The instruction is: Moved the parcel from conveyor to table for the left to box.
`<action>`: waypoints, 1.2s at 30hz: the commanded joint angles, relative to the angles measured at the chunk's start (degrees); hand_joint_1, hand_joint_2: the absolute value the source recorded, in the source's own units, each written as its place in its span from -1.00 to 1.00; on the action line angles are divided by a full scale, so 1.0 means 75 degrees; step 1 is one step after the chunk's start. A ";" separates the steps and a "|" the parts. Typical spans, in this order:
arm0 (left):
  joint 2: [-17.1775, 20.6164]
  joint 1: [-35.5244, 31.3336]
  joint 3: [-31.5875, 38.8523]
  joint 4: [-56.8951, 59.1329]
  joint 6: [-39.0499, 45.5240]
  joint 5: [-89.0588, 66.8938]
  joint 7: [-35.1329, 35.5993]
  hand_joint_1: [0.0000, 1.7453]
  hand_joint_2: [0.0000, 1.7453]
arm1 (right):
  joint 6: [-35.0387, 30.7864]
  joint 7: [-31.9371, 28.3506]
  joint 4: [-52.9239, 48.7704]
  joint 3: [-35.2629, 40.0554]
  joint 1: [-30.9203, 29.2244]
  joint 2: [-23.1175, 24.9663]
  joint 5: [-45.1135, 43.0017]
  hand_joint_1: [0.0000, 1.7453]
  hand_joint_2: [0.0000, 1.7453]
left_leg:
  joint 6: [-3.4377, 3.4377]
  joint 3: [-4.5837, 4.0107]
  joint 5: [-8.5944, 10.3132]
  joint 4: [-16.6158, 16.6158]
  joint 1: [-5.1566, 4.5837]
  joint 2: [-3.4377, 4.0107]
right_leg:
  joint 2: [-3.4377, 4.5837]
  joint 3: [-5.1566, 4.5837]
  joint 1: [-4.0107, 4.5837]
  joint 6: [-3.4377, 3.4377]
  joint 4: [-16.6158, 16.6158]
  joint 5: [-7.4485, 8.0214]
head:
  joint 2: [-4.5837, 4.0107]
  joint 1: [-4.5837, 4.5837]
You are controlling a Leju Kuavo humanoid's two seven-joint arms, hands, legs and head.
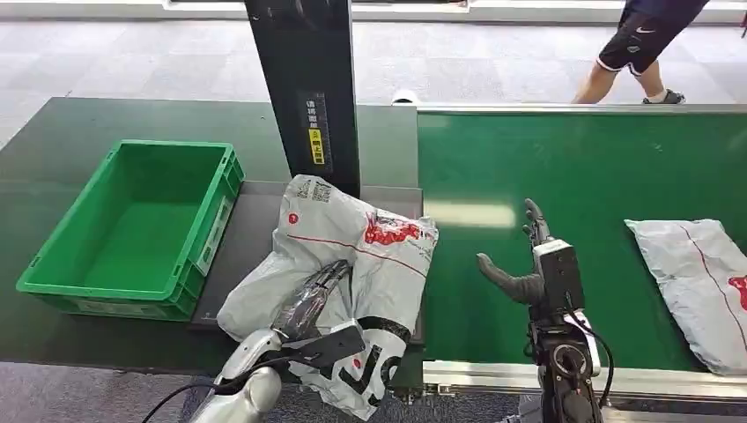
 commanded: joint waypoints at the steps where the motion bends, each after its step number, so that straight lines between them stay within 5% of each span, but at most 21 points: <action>1: 0.0183 0.0227 -0.0335 0.1406 -0.0234 -0.0159 0.0182 -1.00 1.00 | 0.0016 -0.0024 0.0546 0.0014 -0.0263 0.0064 -0.0001 -1.00 1.00 | 0.0004 -0.0059 0.0040 -0.0012 -0.0008 0.0047 | 0.0049 -0.0073 -0.0006 -0.0003 -0.0007 0.0049 | 0.0000 0.0003; 6: 0.0183 0.0227 -0.0335 0.1406 -0.0234 -0.0159 0.0182 -1.00 1.00 | 0.0016 -0.0024 0.0546 0.0014 -0.0263 0.0064 -0.0001 -1.00 1.00 | 0.0026 0.0045 -0.0004 0.0020 -0.0034 0.0019 | 0.0022 0.0033 -0.0033 0.0015 0.0025 0.0002 | -0.0003 0.0000; 14: 0.0183 0.0227 -0.0335 0.1406 -0.0234 -0.0159 0.0182 -1.00 1.00 | 0.0016 -0.0024 0.0546 0.0014 -0.0263 0.0064 -0.0001 -1.00 1.00 | 0.0024 -0.0048 0.0068 -0.0001 -0.0032 0.0055 | 0.0058 -0.0059 -0.0026 0.0026 -0.0004 0.0063 | 0.0000 0.0000; 18: 0.0199 0.0247 -0.0356 0.1515 -0.0459 -0.0206 0.0253 -1.00 1.00 | 0.0013 -0.0016 0.0599 0.0015 -0.0282 0.0089 0.0026 -1.00 1.00 | 0.0029 0.0032 0.0012 0.0024 -0.0047 0.0029 | 0.0031 0.0021 -0.0043 0.0030 0.0027 0.0002 | 0.0000 0.0000; 19: 0.0210 0.0212 -0.0383 0.1620 -0.0480 -0.0224 0.0223 -0.62 1.00 | 0.0000 -0.0013 0.0542 0.0008 -0.0231 0.0100 0.0038 -1.00 1.00 | 0.0029 -0.0010 0.0024 0.0021 -0.0041 0.0044 | 0.0047 -0.0025 -0.0037 0.0025 0.0021 0.0024 | -0.0003 0.0003; 20: 0.0242 0.0175 -0.0417 0.1700 -0.0325 -0.0250 0.0095 1.00 1.00 | -0.0006 -0.0013 0.0399 -0.0031 -0.0108 0.0113 0.0036 -1.00 1.00 | 0.0028 0.0002 0.0025 0.0020 -0.0045 0.0039 | 0.0042 -0.0013 -0.0042 0.0027 0.0022 0.0019 | 0.0000 0.0000; 26: 0.0239 0.0027 -0.0466 0.1511 0.0035 0.0124 -0.0758 1.00 1.00 | 0.0642 -0.0023 -0.0166 -0.0194 0.0259 0.0085 -0.0443 -1.00 1.00 | 0.0028 0.0013 0.0023 0.0019 -0.0046 0.0020 | 0.0021 -0.0001 -0.0043 0.0026 0.0019 0.0010 | -0.0003 0.0003; 29: 0.0117 0.0404 0.0173 0.0015 0.1921 0.1229 -0.1714 1.00 1.00 | 0.0735 0.0006 -0.0538 -0.0165 0.0577 0.0078 -0.0496 -1.00 1.00 | 0.0026 -0.0028 0.0040 -0.0001 -0.0037 0.0044 | 0.0045 -0.0046 -0.0033 0.0020 -0.0005 0.0038 | 0.0000 0.0003; 30: 0.0041 0.0650 0.0585 -0.0835 0.2535 0.2076 -0.2175 1.00 1.00 | 0.0761 0.0029 -0.0434 -0.0077 0.0485 0.0065 -0.0479 -1.00 1.00 | 0.0026 0.0054 0.0005 0.0011 -0.0042 0.0021 | 0.0020 0.0046 -0.0039 0.0028 0.0008 -0.0003 | -0.0003 0.0000; 36: 0.0182 0.1012 0.0809 -0.2025 0.3020 0.2870 -0.2664 1.00 1.00 | 0.0602 0.0027 0.0216 0.0245 -0.0018 -0.0051 -0.0469 -1.00 1.00 | 0.0022 0.0032 -0.0011 0.0003 -0.0034 0.0108 | 0.0096 -0.0010 -0.0021 0.0014 0.0003 0.0005 | -0.0003 0.0000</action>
